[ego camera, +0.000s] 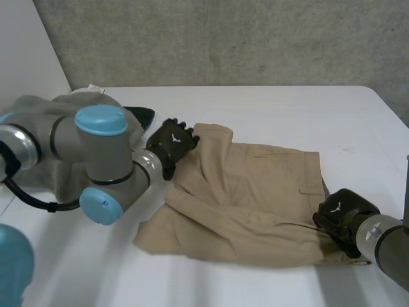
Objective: Fold the laundry.
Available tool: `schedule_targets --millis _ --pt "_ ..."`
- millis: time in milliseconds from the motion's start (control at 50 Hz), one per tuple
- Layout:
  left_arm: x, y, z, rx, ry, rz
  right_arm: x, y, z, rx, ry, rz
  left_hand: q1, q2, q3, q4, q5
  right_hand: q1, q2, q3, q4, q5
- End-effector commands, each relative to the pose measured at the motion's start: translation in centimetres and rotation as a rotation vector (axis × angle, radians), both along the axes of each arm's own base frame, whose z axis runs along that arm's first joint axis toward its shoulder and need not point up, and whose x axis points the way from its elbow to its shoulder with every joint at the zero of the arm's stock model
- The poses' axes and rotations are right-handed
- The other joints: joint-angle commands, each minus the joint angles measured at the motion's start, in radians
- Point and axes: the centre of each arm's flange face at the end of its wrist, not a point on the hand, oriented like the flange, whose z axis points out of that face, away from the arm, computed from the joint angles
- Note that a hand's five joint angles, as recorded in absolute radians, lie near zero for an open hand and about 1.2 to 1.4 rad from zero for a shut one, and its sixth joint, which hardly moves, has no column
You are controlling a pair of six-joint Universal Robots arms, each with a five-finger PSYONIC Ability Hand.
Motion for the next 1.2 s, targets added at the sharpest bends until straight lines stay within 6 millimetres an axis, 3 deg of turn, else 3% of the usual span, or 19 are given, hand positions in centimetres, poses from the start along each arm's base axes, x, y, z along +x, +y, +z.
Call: schedule_targets --millis 20,40,80,160,280,460,660,700,740,880,940,1060,1140,1200 --pt "0.0 -0.2 -1.7 0.056 -0.035 0.005 -0.3 0.0 0.0 -0.001 -0.001 -0.009 0.234 0.216 0.219 0.214 0.219 0.415 0.221 0.215 0.209 0.216" --pt "0.0 -0.2 -1.6 0.054 -0.033 0.007 -0.3 0.0 0.0 -0.001 -0.001 -0.009 0.316 0.298 0.301 0.296 0.301 0.415 0.221 0.215 0.209 0.216" --pt "0.1 -0.6 -1.7 0.046 -0.030 0.025 -0.3 0.0 0.0 0.002 0.000 -0.011 0.706 0.687 0.690 0.686 0.690 0.415 0.221 0.215 0.209 0.216" --pt "0.7 -1.2 -2.3 0.041 -0.044 0.077 -0.5 -0.1 -0.1 0.007 -0.001 -0.020 1.111 1.093 1.096 1.092 1.096 0.415 0.221 0.215 0.209 0.216" --pt "2.3 -1.6 -2.2 0.024 -0.090 0.239 -0.5 -0.2 -0.1 0.000 -0.004 -0.020 1.112 1.094 1.097 1.092 1.097 0.415 0.221 0.215 0.209 0.216" --pt "3.8 1.1 -0.2 0.027 -0.090 0.310 -0.4 -0.3 -0.1 -0.013 -0.009 -0.017 1.112 1.094 1.097 1.092 1.097 0.415 0.221 0.215 0.209 0.216" --pt "4.4 2.3 0.3 0.022 -0.106 0.428 -0.2 -0.4 -0.1 -0.029 -0.015 -0.010 1.112 1.094 1.097 1.092 1.097 0.415 0.221 0.215 0.209 0.216" --pt "4.0 2.9 0.4 0.026 -0.101 0.414 -0.2 -0.4 -0.1 -0.029 -0.015 -0.008 0.478 0.460 0.463 0.458 0.463 0.415 0.221 0.215 0.209 0.216" --pt "3.8 3.2 0.4 0.026 -0.101 0.405 -0.2 -0.4 -0.1 -0.032 -0.015 -0.010 0.042 0.024 0.027 0.023 0.027 0.415 0.221 0.215 0.209 0.216" --pt "3.6 5.3 4.1 -0.012 -0.025 0.370 -0.3 -0.5 -0.1 -0.032 -0.015 -0.015 0.005 -0.013 -0.010 -0.014 -0.010 0.415 0.221 0.215 0.209 0.216" --pt "3.2 7.3 5.5 -0.002 0.013 0.313 -0.3 -0.5 -0.1 -0.032 -0.015 -0.015 0.005 -0.013 -0.010 -0.014 -0.010 0.415 0.221 0.215 0.209 0.216" --pt "3.0 11.5 5.1 0.119 0.003 0.181 -0.3 -0.5 -0.1 -0.031 -0.016 -0.013 0.008 -0.010 -0.007 -0.011 -0.007 0.415 0.221 0.215 0.209 0.216" --pt "2.4 12.9 4.5 0.194 0.017 0.118 -0.2 -0.7 0.0 -0.043 -0.021 -0.012 0.023 0.005 0.008 0.003 0.008 0.415 0.221 0.215 0.209 0.216" --pt "2.0 12.6 4.3 0.225 0.047 0.108 -0.1 -0.8 0.1 -0.050 -0.023 -0.009 0.090 0.072 0.075 0.070 0.075 0.415 0.221 0.215 0.209 0.216"
